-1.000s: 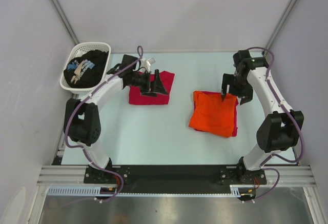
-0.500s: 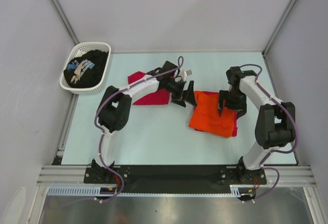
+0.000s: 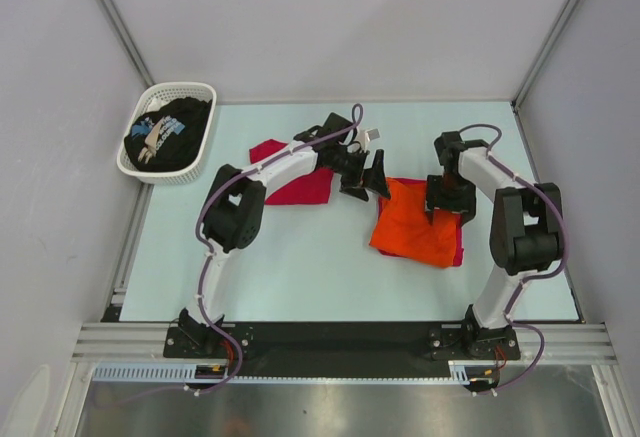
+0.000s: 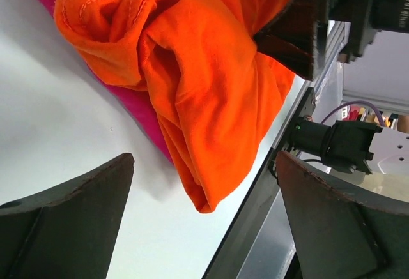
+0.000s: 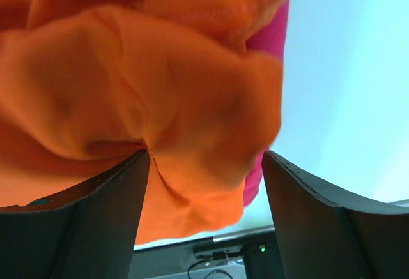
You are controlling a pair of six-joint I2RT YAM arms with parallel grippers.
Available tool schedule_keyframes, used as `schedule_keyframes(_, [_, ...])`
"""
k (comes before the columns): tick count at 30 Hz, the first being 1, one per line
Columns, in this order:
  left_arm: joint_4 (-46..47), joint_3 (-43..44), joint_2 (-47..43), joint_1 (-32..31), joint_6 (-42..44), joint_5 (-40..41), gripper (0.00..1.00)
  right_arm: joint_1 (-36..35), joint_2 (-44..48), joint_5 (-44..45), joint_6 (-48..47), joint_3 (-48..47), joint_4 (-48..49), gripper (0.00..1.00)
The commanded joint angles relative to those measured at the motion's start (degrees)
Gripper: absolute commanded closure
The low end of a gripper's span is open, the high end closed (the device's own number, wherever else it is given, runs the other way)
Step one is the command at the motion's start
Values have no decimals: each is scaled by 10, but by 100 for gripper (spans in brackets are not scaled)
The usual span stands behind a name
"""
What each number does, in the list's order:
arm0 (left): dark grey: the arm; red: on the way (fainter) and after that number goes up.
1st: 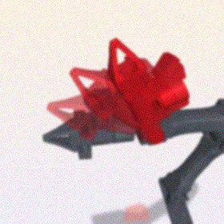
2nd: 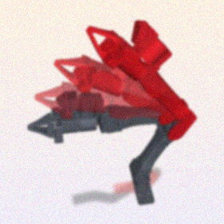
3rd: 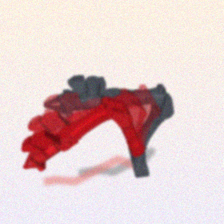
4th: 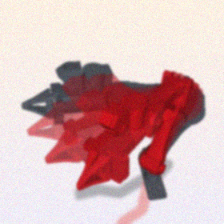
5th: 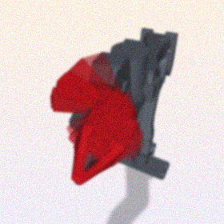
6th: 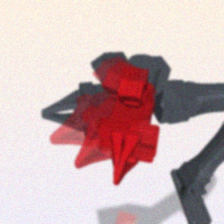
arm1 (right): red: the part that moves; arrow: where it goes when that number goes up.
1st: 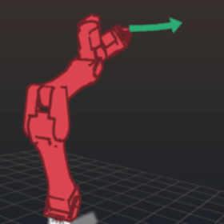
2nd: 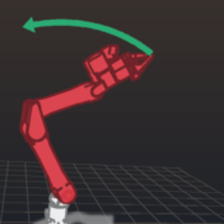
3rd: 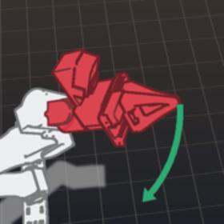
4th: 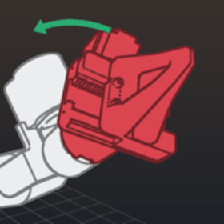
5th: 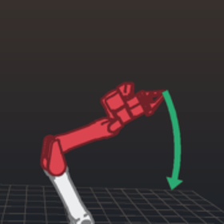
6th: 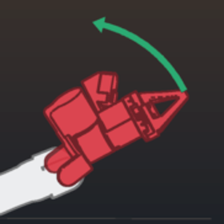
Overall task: Fold and stack the t-shirts
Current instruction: Put the neatly folded tshirt into the corner of the board with both arms
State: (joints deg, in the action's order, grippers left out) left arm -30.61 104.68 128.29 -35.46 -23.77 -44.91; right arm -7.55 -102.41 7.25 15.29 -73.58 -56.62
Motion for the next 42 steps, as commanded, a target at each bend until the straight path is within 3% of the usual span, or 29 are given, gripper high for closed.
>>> schedule_keyframes(1, [0, 26, 4, -1, -9, 1, 2, 0, -21, 29, -10, -5, 54, 28])
schedule_keyframes(11, [-9, 28, 6, -5, -3, -5, 9, 1, -61, 36, -17, -33, 101, 32])
schedule_keyframes(14, [-15, 24, 2, -5, 4, -3, 9, 3, -73, 13, -26, -38, 110, 45])
schedule_keyframes(17, [-17, 22, 2, -5, 6, 0, 11, 4, -89, -8, -27, -47, 107, 81])
schedule_keyframes(18, [-17, 23, 5, -5, 6, 0, 11, 4, -88, -14, -26, -50, 107, 97])
schedule_keyframes(19, [-18, 26, 6, -5, 5, -2, 16, 4, -85, -14, -26, -53, 104, 100])
schedule_keyframes(21, [-19, 27, 9, -5, 4, -8, 24, 4, -72, -14, -25, -57, 99, 100])
schedule_keyframes(22, [-19, 29, 13, -6, 4, -12, 40, 4, -66, -13, -26, -60, 98, 100])
schedule_keyframes(24, [-19, 31, 17, -5, 3, -23, 54, 6, -57, -10, -26, -67, 87, 100])
schedule_keyframes(25, [-17, 31, 20, -5, 3, -24, 66, 6, -47, -9, -26, -70, 83, 100])
schedule_keyframes(26, [-17, 32, 21, -5, 1, -26, 70, 6, -41, -8, -26, -78, 75, 100])
schedule_keyframes(36, [-18, 32, 22, -5, 2, -30, 76, 8, 13, 5, -24, -127, 37, 100])
schedule_keyframes(42, [-20, 27, 13, -4, 5, -28, 66, 21, -36, 14, -21, -111, 33, 100])
